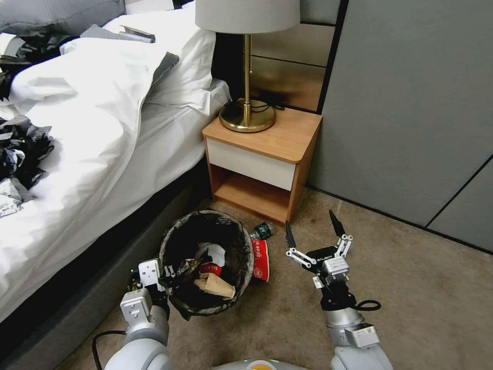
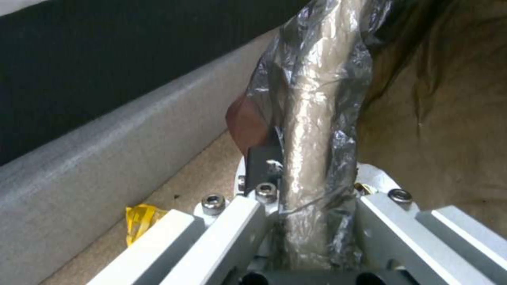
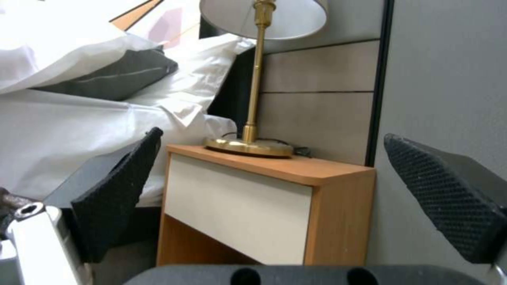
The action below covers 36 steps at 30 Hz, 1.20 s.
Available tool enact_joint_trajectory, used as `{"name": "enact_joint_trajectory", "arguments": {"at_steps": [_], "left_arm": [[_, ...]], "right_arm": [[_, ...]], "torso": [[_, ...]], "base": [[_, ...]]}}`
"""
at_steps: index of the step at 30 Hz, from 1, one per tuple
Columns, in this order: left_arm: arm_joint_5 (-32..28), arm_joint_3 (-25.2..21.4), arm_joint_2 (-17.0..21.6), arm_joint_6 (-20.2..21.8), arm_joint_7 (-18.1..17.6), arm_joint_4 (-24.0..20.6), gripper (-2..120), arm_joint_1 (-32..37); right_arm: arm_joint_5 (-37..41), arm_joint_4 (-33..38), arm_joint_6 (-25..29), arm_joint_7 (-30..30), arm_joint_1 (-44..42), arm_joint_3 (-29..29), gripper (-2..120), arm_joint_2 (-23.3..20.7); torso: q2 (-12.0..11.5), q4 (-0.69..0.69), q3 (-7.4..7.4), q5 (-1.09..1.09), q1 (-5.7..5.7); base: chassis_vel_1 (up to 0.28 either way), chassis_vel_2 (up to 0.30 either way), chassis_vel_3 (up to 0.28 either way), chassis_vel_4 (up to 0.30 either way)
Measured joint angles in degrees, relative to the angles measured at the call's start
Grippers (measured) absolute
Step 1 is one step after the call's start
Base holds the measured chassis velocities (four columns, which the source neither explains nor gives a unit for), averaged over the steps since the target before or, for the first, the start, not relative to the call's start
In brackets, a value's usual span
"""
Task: Pick up the trash bin, then pick up the garbage from the floor and place it into the trash bin.
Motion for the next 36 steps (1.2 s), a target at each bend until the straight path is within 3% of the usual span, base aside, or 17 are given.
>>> {"name": "enact_joint_trajectory", "arguments": {"at_steps": [11,19,25,36], "left_arm": [[0.0,0.0,0.1,0.2,0.0,-0.2,0,0.1],[-0.1,-0.5,0.4,0.3,-0.2,-1.1,0,0.6],[-0.8,-2.0,0.2,0.6,-0.7,-2.5,0,0.4],[-1.2,-2.2,-0.8,1.2,-1.1,-2.4,0,-0.3]], "right_arm": [[0.0,0.0,-0.1,-0.3,-0.9,-1.1,100,-0.4],[4.6,0.0,-5.1,0.3,-0.7,-5.4,100,-3.2],[15.0,-3.4,-18.1,5.1,7.3,-14.6,100,-10.5],[29.3,-14.2,-29.0,6.5,18.7,-22.0,100,-13.6]], "torso": [[0.0,0.0,0.01,0.0,0.0],[0.0,-0.01,0.01,0.0,0.0],[0.0,0.01,0.01,0.0,0.0],[0.0,0.0,0.02,0.01,0.0]], "base": [[0.0,0.0,0.0,0.0],[0.0,0.0,0.0,0.0],[0.0,0.0,0.0,0.0],[0.0,0.0,0.0,0.0]]}}
